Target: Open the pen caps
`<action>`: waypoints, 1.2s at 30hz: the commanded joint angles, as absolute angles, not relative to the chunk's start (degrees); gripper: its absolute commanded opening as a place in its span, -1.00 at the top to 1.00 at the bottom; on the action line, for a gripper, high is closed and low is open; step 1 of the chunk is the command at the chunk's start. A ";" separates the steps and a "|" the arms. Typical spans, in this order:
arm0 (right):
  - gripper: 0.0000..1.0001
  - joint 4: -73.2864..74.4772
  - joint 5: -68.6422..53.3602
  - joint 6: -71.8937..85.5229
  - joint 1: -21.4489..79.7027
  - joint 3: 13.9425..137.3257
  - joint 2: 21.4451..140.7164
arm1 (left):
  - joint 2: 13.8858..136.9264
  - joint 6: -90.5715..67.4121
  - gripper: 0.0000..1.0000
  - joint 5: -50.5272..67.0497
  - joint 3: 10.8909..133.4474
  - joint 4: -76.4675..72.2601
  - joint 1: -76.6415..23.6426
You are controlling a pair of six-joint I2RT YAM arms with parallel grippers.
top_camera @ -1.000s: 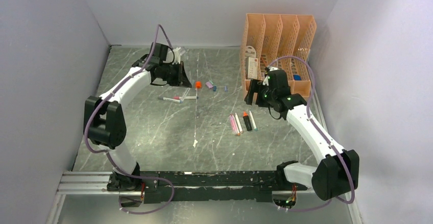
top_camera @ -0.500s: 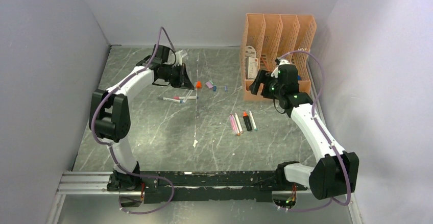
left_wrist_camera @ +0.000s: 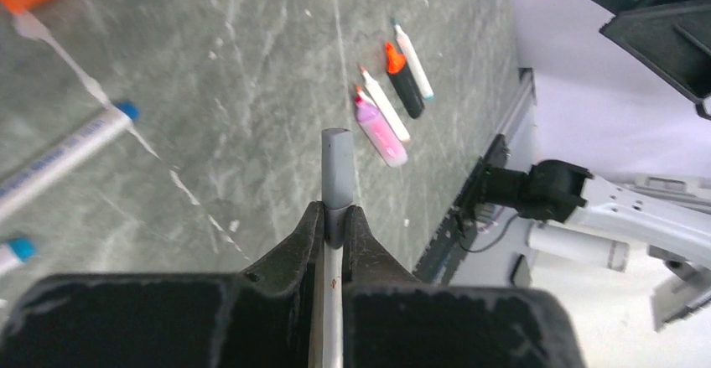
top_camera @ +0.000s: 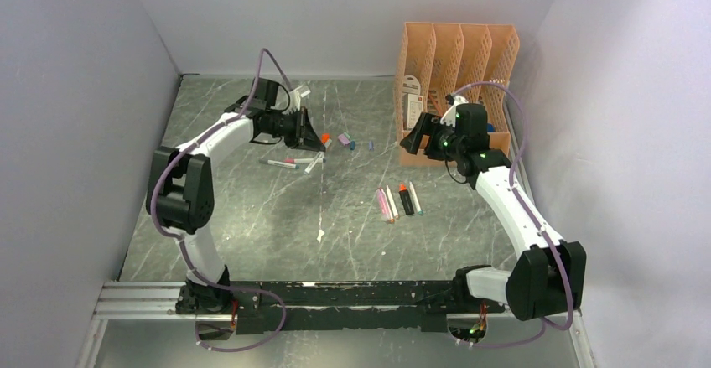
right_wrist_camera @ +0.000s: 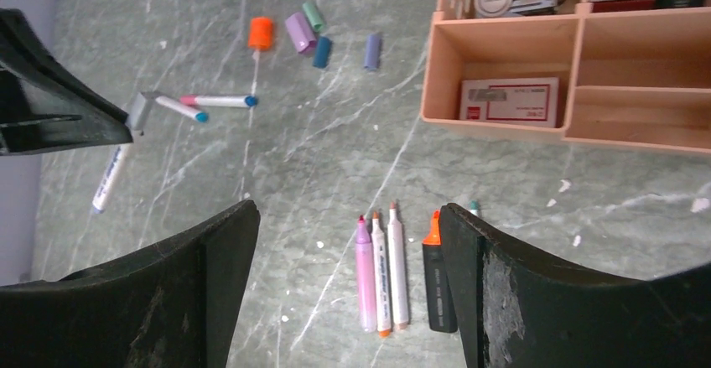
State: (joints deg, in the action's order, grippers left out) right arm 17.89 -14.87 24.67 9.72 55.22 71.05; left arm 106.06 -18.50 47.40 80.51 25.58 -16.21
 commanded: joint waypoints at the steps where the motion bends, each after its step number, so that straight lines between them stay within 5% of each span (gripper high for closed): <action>1: -0.57 16.84 -22.13 24.73 9.40 55.31 70.23 | 101.47 -23.06 0.84 56.47 76.18 20.65 -16.09; 16: -0.46 18.88 -37.99 23.17 26.35 59.51 75.00 | 89.34 -34.29 0.81 67.53 61.00 8.03 -23.08; 36: -0.15 30.26 -26.98 17.11 32.00 65.21 68.03 | 86.36 -29.60 0.85 59.73 61.23 16.31 -28.73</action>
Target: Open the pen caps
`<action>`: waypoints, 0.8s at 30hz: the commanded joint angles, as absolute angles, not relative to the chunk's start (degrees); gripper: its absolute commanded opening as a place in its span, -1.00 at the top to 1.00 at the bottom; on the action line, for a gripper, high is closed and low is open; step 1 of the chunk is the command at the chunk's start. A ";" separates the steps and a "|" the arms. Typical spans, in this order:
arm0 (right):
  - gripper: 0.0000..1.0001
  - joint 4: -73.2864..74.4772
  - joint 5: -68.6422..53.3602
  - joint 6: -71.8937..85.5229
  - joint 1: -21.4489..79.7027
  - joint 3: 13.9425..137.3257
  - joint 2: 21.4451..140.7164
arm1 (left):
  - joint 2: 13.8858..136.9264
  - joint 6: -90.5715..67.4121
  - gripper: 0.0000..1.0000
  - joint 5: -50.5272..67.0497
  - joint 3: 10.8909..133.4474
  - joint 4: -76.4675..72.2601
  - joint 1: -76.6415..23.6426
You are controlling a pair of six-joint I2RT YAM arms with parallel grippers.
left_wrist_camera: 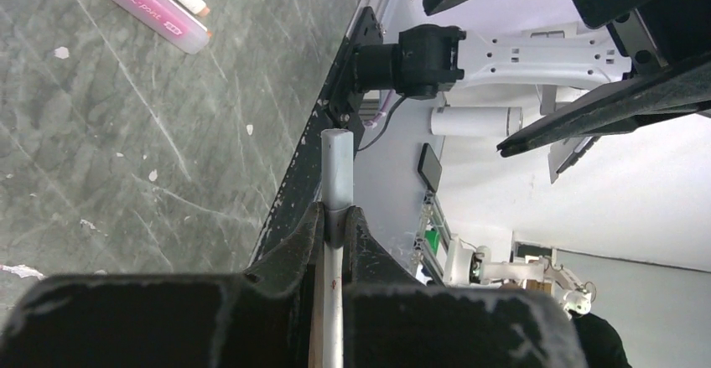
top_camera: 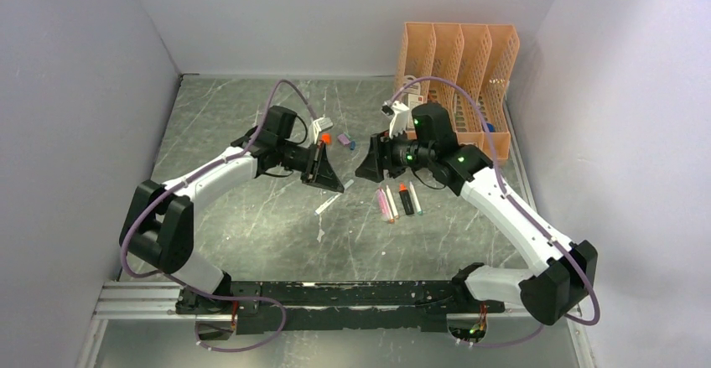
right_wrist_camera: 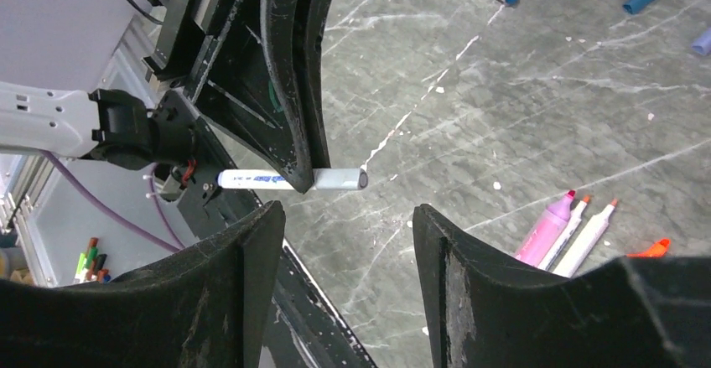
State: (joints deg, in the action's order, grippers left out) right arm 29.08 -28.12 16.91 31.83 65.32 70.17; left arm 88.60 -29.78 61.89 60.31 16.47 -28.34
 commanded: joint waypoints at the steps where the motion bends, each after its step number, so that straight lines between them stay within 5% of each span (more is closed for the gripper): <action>1: -0.15 29.49 -27.40 17.92 31.99 64.62 67.38 | 85.62 -30.80 0.85 59.72 60.53 14.54 -28.78; 24: -0.15 8.12 -33.31 35.72 31.99 45.46 53.06 | 68.45 -37.84 0.86 33.92 50.11 -11.10 -39.81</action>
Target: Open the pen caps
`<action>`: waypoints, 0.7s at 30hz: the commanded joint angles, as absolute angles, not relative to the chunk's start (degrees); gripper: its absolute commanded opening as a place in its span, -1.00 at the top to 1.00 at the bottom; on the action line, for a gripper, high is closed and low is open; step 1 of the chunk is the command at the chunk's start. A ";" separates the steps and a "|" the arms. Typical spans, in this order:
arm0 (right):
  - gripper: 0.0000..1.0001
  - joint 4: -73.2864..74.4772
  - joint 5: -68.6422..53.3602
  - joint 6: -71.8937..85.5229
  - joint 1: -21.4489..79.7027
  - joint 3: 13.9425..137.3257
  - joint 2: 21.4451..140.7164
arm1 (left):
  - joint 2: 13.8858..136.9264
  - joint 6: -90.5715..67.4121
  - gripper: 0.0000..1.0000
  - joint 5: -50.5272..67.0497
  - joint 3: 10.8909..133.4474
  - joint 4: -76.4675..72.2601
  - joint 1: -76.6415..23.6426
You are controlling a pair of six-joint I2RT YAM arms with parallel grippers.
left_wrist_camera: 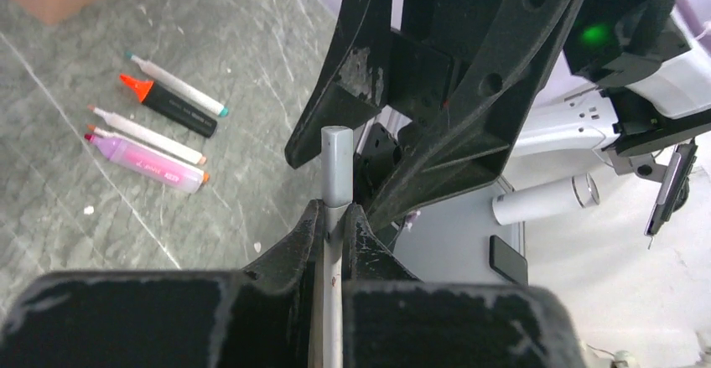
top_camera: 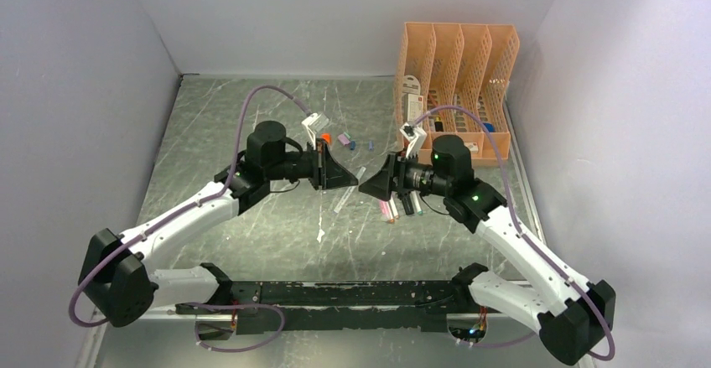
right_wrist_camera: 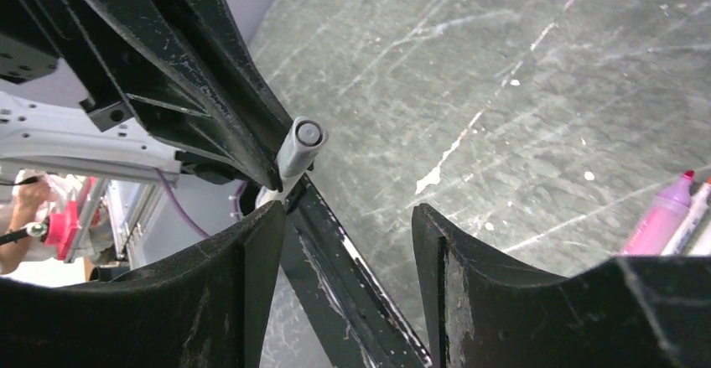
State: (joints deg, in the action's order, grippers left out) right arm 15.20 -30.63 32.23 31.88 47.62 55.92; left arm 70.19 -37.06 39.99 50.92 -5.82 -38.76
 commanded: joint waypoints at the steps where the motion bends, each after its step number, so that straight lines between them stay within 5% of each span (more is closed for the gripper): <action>1: -0.15 7.21 -33.61 36.23 32.00 44.76 52.69 | 68.53 -38.23 0.86 33.12 50.05 -11.40 -39.80; 21: -0.08 1.30 -34.45 38.65 32.23 42.29 55.31 | 70.01 -52.13 0.86 28.00 43.55 -28.79 -40.20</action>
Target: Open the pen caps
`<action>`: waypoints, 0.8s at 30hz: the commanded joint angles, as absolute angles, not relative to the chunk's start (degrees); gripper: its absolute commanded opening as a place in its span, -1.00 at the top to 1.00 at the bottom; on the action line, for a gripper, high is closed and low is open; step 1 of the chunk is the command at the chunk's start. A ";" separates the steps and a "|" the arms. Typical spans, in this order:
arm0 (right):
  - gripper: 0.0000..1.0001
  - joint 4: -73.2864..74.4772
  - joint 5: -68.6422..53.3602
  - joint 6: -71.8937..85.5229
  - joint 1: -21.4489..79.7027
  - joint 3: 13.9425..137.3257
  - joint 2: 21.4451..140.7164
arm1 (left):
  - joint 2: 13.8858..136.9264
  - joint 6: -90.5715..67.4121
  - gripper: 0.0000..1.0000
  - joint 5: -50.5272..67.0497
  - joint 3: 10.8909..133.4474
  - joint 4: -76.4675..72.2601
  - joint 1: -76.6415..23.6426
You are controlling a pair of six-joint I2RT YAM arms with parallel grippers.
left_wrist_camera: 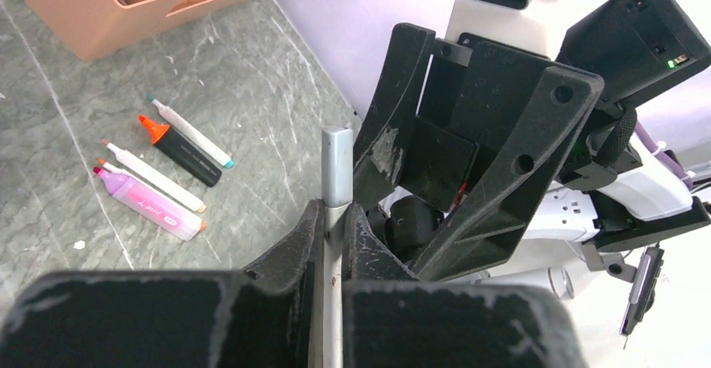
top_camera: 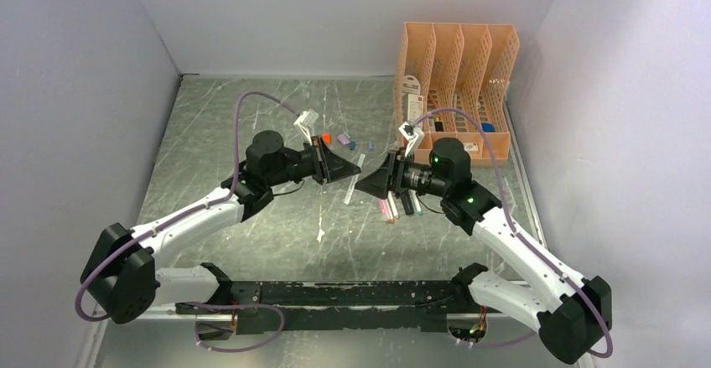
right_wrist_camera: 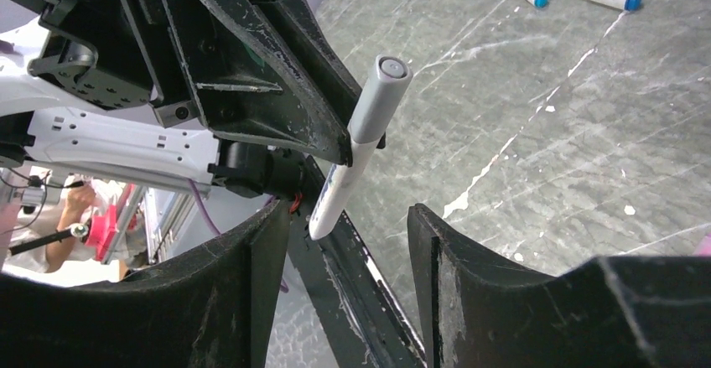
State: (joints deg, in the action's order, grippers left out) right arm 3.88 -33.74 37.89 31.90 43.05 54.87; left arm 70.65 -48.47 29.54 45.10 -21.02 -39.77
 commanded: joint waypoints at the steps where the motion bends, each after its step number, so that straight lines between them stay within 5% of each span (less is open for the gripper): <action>1: -0.08 1.17 -34.33 38.67 32.25 42.33 55.49 | 70.17 -52.82 0.86 27.99 43.19 -29.88 -40.25; 13: 0.00 -1.68 -33.04 39.55 34.91 42.34 58.63 | 70.40 -56.86 0.86 26.21 39.69 -36.79 -40.51; 24: 0.57 -0.29 -30.07 39.45 36.42 42.86 59.86 | 69.82 -56.66 0.86 25.21 38.57 -36.55 -40.45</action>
